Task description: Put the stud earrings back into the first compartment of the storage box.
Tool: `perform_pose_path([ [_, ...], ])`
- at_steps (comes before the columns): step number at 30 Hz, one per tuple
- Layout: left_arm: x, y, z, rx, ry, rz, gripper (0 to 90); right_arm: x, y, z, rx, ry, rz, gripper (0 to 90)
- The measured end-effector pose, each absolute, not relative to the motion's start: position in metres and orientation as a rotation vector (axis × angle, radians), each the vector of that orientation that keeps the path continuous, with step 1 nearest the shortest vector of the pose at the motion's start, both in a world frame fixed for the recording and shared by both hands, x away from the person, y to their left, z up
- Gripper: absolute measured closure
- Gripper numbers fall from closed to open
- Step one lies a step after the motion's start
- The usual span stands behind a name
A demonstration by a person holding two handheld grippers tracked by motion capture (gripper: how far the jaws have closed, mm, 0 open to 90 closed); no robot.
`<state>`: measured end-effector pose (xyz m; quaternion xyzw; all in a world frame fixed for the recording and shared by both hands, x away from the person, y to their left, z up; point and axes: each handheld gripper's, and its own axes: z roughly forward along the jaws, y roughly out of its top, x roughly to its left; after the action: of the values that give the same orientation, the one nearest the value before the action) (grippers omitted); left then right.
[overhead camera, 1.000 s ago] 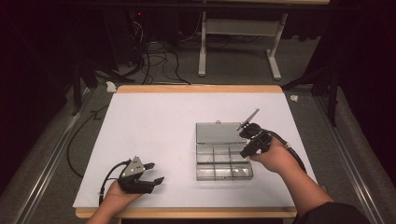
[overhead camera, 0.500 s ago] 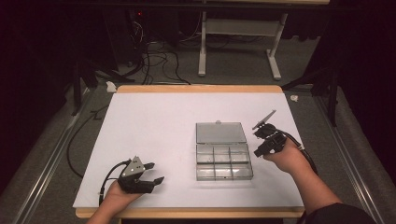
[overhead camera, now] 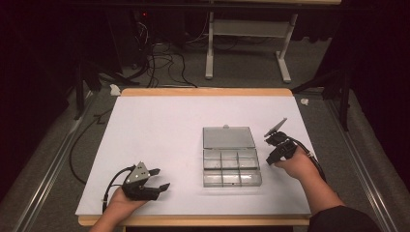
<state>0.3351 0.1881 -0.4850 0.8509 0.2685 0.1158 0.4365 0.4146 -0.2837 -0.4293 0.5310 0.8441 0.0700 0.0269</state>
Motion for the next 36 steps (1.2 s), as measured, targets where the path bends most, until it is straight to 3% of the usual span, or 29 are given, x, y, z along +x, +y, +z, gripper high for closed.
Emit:
perform_pose_path([
  [36, 0.335, 0.188, -0.485, 2.121, 0.672, 0.286, 32.4, 0.425, -0.288, -0.438, 1.636, 2.636, 0.180, 86.5],
])
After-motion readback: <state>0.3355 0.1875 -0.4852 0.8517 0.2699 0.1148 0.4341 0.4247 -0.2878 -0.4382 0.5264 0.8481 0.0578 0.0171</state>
